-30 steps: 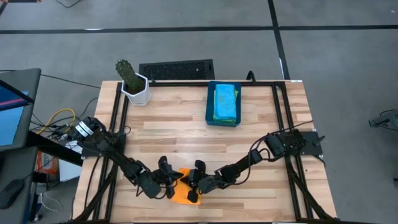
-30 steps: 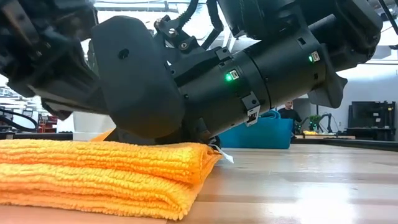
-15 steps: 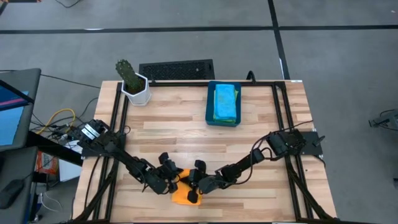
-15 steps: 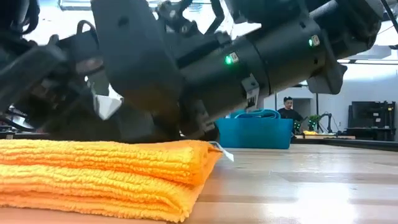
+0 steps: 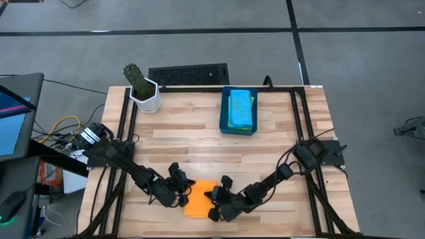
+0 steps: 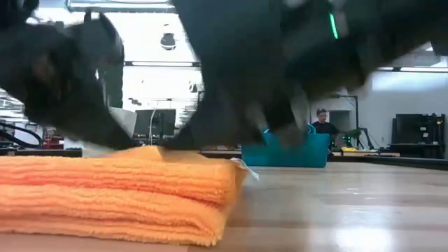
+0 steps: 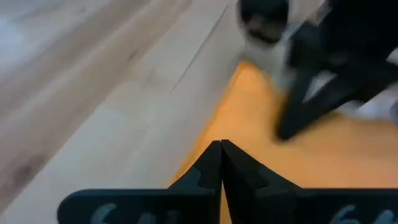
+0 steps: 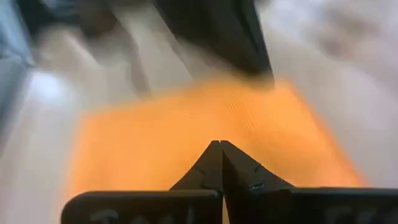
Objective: Fold microfiber towels
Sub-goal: Fold the orange towel
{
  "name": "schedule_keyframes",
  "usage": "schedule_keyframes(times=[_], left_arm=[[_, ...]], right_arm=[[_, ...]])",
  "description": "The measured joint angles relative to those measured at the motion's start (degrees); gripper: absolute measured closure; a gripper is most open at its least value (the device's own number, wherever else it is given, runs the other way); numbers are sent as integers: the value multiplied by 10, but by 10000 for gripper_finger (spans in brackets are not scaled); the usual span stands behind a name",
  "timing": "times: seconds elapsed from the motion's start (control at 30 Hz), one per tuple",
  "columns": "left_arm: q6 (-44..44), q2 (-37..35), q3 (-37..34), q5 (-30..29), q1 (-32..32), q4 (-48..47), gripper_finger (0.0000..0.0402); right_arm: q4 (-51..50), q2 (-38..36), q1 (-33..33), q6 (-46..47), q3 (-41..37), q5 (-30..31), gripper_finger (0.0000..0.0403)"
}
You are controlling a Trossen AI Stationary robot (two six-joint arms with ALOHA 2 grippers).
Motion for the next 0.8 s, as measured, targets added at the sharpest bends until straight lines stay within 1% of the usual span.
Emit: schedule_keyframes(times=[0.07,0.13,0.23,0.3,0.37,0.47,0.57,0.63,0.7,0.8], left_arm=[[0,-28,0,-1,-3,-14,401],[0,-53,0,-5,-4,-21,401],[-16,-89,0,-25,-11,-22,401],[-31,-99,0,-31,-18,-6,401],[-36,-98,0,-25,-25,25,401],[-65,-85,0,-13,-45,42,401],[-105,-78,0,-27,-69,45,401],[-122,-78,0,-41,-85,47,401],[-135,-80,0,-45,-95,51,401],[-158,-95,0,-42,-108,55,401]], right_arm=[[10,15,2,43,-2,10,378],[14,20,2,59,-5,12,380],[12,20,-2,48,-5,5,383],[6,6,-6,29,-6,-9,383],[-7,-10,-8,7,-8,-25,380],[-48,-63,-12,-11,-10,-46,371],[-123,-138,-17,-11,-7,-107,359],[-178,-177,-20,-28,-8,-141,344],[-220,-212,-20,-75,-9,-150,322],[-236,-250,-32,-161,-7,-152,275]])
